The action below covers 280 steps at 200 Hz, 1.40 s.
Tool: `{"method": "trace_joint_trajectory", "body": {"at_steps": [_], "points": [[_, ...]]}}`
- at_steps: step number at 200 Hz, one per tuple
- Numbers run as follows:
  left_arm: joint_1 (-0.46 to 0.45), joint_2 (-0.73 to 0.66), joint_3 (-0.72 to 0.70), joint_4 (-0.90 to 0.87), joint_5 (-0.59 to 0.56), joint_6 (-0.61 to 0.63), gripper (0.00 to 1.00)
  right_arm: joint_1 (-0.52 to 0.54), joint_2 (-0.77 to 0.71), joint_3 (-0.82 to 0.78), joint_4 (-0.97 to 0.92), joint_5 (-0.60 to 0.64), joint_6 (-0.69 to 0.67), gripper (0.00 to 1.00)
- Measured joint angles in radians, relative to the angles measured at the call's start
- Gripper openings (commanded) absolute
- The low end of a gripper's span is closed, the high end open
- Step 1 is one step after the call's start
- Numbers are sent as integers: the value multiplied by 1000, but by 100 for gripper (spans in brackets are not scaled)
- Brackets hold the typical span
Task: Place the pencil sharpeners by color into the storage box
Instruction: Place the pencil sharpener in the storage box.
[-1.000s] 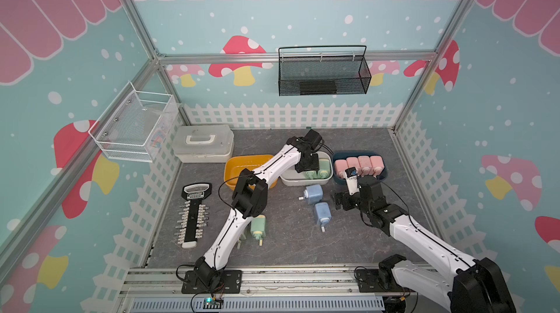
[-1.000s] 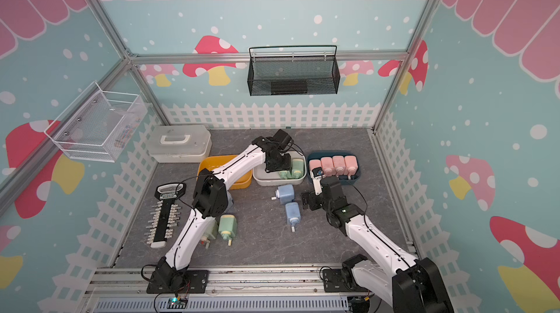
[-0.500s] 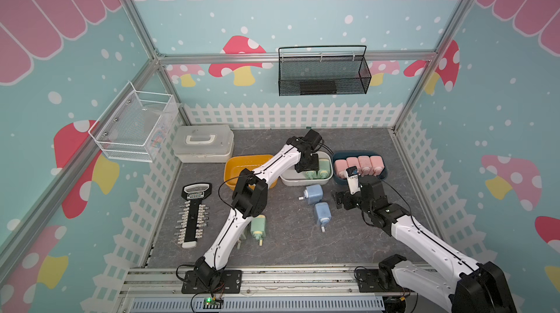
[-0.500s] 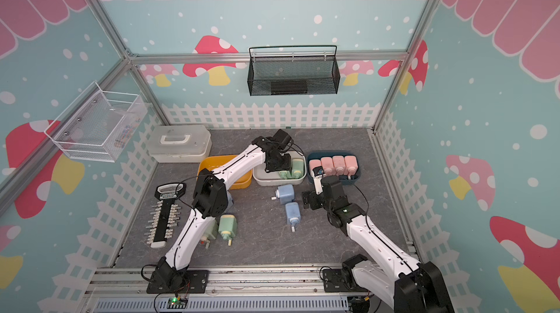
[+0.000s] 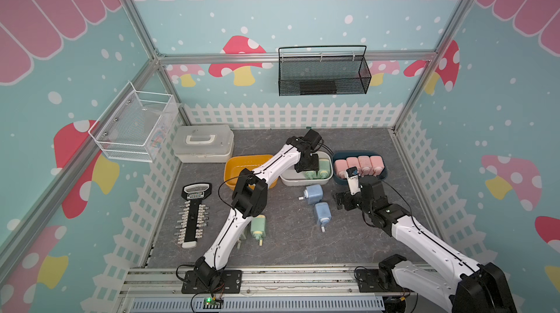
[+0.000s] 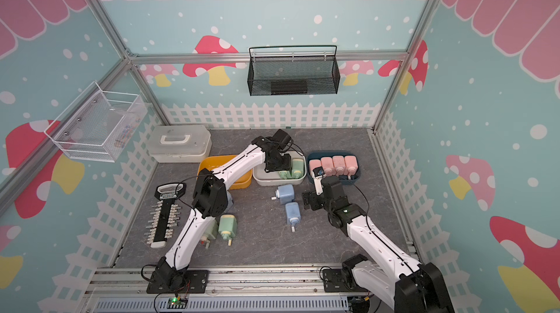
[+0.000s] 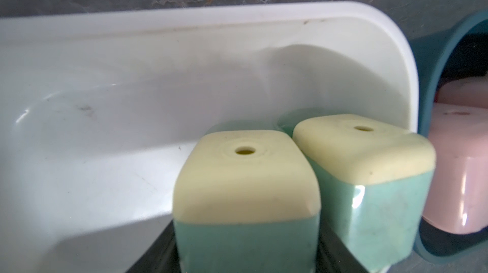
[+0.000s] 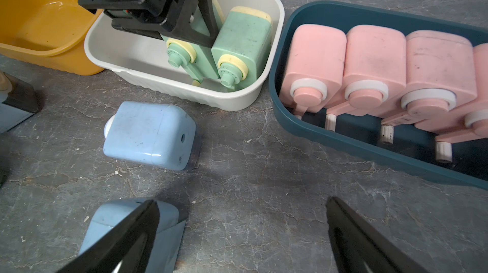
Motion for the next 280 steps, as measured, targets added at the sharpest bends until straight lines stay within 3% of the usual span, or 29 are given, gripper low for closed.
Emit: {"method": "trace_joint_trajectory", "body": {"at_steps": [111,164,166,168,172,221,280], "points": [[6,-3,-1,6,41,14,71,0,-7,0,0,6,0,99],[8,-133,-145,84,49,21,86,0,-8,0,-1,23,-8,99],[10,-140,-151,89,49,22,88,0,-9,0,-1,24,-8,99],[10,-146,-158,96,49,20,96,0,-9,0,-1,26,-8,98],[11,-157,-169,104,53,26,99,0,-10,0,-1,28,-9,99],[54,-200,-275,227,128,-6,99,0,-16,0,-9,42,-15,99],[47,-191,-285,282,201,-29,99,0,-16,0,-13,43,-15,99]]}}
